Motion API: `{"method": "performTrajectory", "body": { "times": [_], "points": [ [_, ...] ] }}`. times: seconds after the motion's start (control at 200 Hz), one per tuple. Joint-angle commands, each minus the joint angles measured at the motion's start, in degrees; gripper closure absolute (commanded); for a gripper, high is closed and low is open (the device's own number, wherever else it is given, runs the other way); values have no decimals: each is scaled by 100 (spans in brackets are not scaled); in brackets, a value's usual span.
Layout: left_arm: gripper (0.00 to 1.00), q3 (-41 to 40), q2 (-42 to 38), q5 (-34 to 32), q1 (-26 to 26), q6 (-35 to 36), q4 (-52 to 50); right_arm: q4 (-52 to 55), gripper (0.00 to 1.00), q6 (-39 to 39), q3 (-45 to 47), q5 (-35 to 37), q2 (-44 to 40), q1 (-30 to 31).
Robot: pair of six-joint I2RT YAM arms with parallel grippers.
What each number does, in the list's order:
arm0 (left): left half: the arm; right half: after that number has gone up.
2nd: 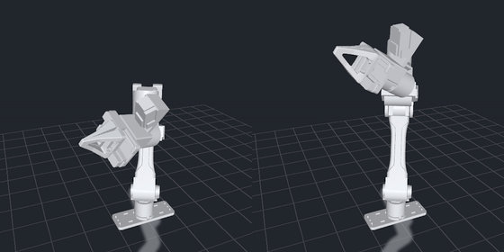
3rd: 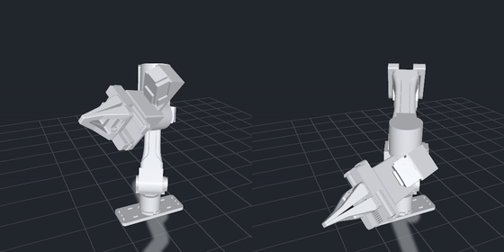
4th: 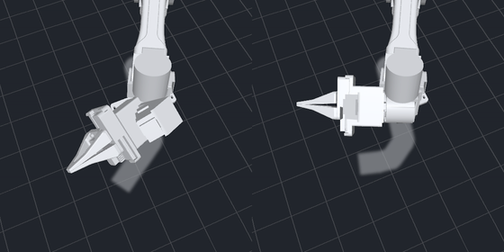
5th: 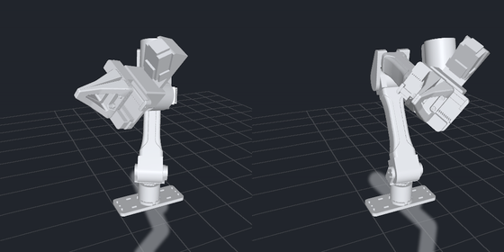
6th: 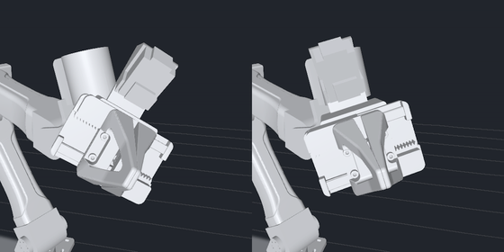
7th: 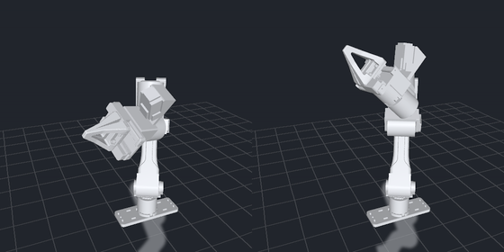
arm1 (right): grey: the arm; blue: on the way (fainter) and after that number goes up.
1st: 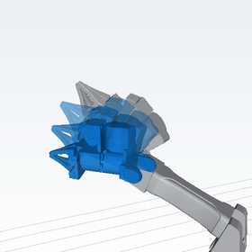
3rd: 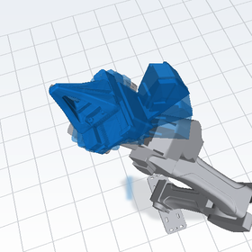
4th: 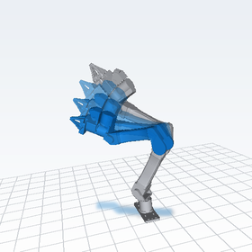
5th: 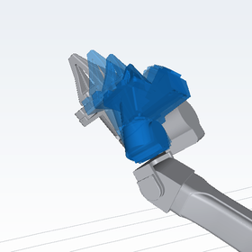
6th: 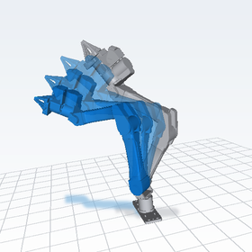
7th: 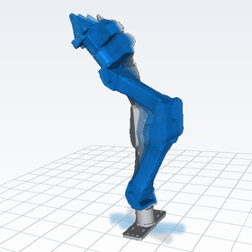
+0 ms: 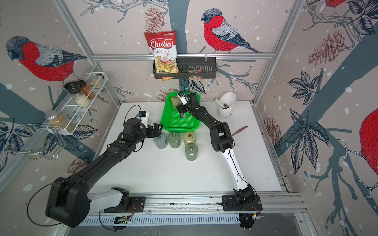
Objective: Take the tea canister out of the basket
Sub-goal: Pick up the tea canister from the basket.
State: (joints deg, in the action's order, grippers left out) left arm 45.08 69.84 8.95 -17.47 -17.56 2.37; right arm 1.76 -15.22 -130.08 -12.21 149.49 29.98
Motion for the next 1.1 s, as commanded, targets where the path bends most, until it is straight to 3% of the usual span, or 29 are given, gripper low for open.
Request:
{"method": "performTrajectory", "body": {
  "times": [0.0,0.535,0.645,0.83,1.096],
  "points": [
    [3,-43,-86,28,16,67,92,560,0,106,337,-205,-178,43],
    [3,-144,-201,10,16,30,112,-61,0,557,832,546,-856,-72],
    [3,-133,-166,28,24,16,130,-101,0,538,662,665,-664,-76],
    [3,-124,-137,30,22,20,124,498,0,504,-517,765,102,-107],
    [3,-87,0,67,24,9,167,368,0,414,-597,723,325,-80]
  ]
}}
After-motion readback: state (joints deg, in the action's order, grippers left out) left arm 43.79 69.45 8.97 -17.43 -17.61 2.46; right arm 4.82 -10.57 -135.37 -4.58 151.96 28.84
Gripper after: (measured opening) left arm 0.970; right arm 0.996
